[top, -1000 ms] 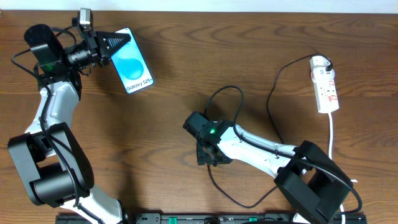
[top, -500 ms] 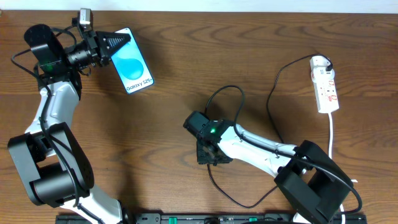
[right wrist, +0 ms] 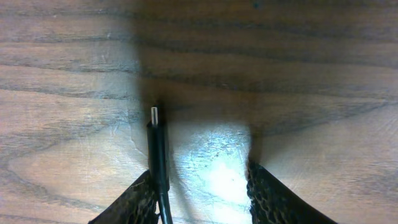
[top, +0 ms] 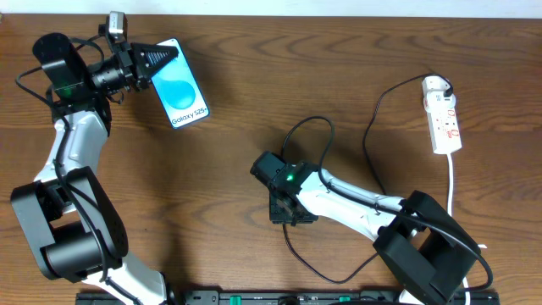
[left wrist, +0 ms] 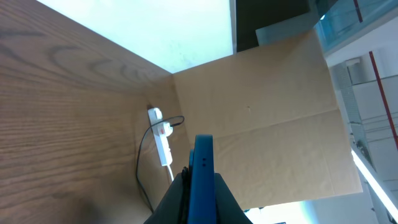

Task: Plug charger to phone and switch on socket
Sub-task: 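Close the right gripper on the USB-C plug of the black cable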

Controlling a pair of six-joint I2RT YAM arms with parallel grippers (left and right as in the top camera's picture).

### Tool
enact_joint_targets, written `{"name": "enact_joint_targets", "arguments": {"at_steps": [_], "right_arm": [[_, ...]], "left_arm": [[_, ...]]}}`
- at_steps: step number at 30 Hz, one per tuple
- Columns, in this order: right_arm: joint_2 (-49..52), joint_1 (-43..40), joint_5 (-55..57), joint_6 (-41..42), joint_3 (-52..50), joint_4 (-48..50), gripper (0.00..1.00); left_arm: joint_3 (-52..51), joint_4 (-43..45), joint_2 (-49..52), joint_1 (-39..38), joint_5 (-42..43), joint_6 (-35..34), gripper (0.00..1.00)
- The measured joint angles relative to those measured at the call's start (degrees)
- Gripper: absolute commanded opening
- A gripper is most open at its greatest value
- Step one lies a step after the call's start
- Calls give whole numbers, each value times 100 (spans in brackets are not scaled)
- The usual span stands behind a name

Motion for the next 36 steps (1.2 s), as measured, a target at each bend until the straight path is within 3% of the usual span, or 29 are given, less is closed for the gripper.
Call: {"name": "enact_joint_targets", "arguments": {"at_steps": [7,18,25,28,36], "right_arm": [[2,0,28,96,0,-7,41],[2,-101,42,177,9,118,51],[2,-155,50,175,13,155,43],[4,-155,68,186,13,142,35],[9,-155,79,195,13,111,36]], "left_arm": [[0,0,0,0,20,0,8],[0,0,0,0,35,0,7],[0,0,0,0,39,0,7],[0,0,0,0,39,0,7],[0,0,0,0,39,0,7]]}}
